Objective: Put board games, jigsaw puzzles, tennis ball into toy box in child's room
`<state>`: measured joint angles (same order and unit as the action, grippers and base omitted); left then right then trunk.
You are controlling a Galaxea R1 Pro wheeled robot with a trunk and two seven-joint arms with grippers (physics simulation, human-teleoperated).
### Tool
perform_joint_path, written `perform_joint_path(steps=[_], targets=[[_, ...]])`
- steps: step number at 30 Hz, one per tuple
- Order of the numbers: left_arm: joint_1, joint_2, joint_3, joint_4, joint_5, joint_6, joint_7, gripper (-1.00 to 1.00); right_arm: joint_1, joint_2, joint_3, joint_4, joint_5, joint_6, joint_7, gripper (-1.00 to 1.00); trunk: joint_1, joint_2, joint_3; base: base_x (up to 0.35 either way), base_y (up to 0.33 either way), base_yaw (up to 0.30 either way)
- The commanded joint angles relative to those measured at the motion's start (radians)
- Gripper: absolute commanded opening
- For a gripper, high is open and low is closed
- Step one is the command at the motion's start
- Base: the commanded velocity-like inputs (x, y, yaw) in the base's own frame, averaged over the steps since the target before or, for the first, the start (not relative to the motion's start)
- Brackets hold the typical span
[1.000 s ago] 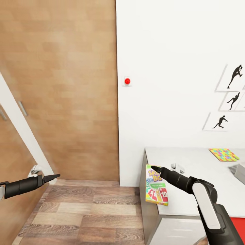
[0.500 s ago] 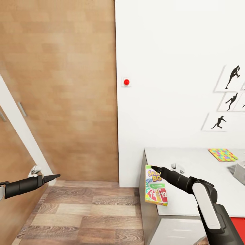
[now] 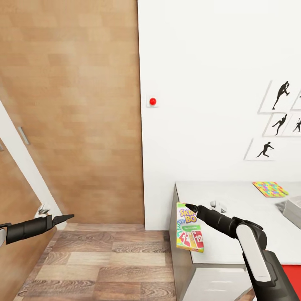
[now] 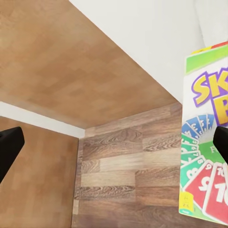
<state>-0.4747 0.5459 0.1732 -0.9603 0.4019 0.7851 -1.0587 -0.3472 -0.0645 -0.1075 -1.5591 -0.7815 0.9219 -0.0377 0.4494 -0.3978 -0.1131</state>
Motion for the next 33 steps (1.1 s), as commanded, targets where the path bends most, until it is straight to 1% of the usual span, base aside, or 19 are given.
perform_joint_path(steps=[1, 11, 14, 33], targets=[[-0.001, 0.000, 0.000, 0.000, 0.004, 0.006, 0.000, 1.00, -0.001, 0.000, -0.001, -0.001, -0.005, 0.005, -0.004, 1.00, 0.001, -0.002, -0.002, 0.000, 0.000, 0.000], [-0.001, 0.000, 0.000, 0.000, 0.006, 0.006, -0.001, 1.00, -0.001, 0.000, -0.001, -0.001, -0.006, 0.005, -0.002, 1.00, 0.001, -0.002, -0.002, 0.000, 0.000, -0.002], [-0.001, 0.000, 0.000, 0.000, 0.006, 0.006, -0.001, 1.00, -0.001, 0.000, -0.001, -0.001, -0.006, 0.005, -0.001, 1.00, 0.001, -0.002, -0.001, 0.000, 0.000, -0.103], [-0.001, -0.001, 0.000, 0.000, 0.007, 0.006, -0.001, 1.00, -0.001, 0.001, 0.001, 0.000, -0.007, 0.004, -0.001, 1.00, 0.001, -0.002, 0.014, 0.000, 0.000, -0.236]])
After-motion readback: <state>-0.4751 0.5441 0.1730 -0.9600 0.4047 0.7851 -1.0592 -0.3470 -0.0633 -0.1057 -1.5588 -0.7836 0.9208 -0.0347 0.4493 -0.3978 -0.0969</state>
